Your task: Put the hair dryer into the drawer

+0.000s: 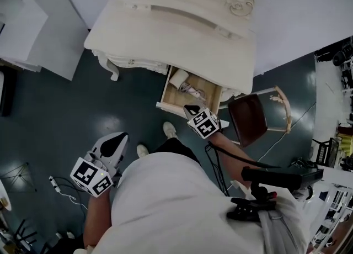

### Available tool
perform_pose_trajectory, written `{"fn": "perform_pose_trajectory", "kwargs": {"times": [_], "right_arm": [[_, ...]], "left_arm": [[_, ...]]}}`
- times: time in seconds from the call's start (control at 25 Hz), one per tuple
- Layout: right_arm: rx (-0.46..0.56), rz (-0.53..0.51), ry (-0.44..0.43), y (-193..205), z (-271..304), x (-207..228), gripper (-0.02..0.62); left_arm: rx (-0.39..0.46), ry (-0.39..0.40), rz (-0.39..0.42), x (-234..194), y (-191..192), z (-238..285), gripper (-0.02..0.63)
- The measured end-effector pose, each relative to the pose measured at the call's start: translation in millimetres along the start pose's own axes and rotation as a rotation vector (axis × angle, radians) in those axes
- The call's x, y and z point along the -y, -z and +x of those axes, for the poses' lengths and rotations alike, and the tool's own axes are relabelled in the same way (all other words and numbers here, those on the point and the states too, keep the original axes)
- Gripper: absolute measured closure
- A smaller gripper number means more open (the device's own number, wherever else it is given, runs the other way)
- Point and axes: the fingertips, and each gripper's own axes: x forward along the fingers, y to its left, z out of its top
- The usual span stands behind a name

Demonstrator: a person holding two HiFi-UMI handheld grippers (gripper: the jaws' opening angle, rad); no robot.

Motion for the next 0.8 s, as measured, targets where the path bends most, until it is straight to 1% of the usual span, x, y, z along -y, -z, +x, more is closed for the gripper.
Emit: {"fn": "perform_pose_trajectory", "kwargs": {"times": [0.12, 0.28, 0.6, 0.72, 0.8], "right_arm": [[0.024, 0.020, -0.011, -12.3, -13.6, -26.3, 0.595], [0.054, 0.034, -0.017, -27.0, -30.5, -61.5, 0.595], [0.123, -0.005, -0.012, -51.7, -61.6, -127.2, 0.595], [0.155, 0.008, -0.028, -58.4, -71.1, -149.8, 0.595], [0.167, 0.003, -0.024, -59.6, -75.9, -160.7, 0.595]], "left_arm": [[0.001, 0.017, 0.002, -0.9, 3.9, -13.0, 0.607], [-0.018, 0.045, 0.022, 0.7, 10.9, -31.7, 0.607], [-0.039, 0.096, 0.041, 4.9, 30.3, -68.0, 0.607], [-0.053, 0.116, 0.044, 7.1, 40.2, -76.2, 0.607], [-0.062, 0.132, 0.049, 9.4, 46.2, -79.5, 0.607]]}}
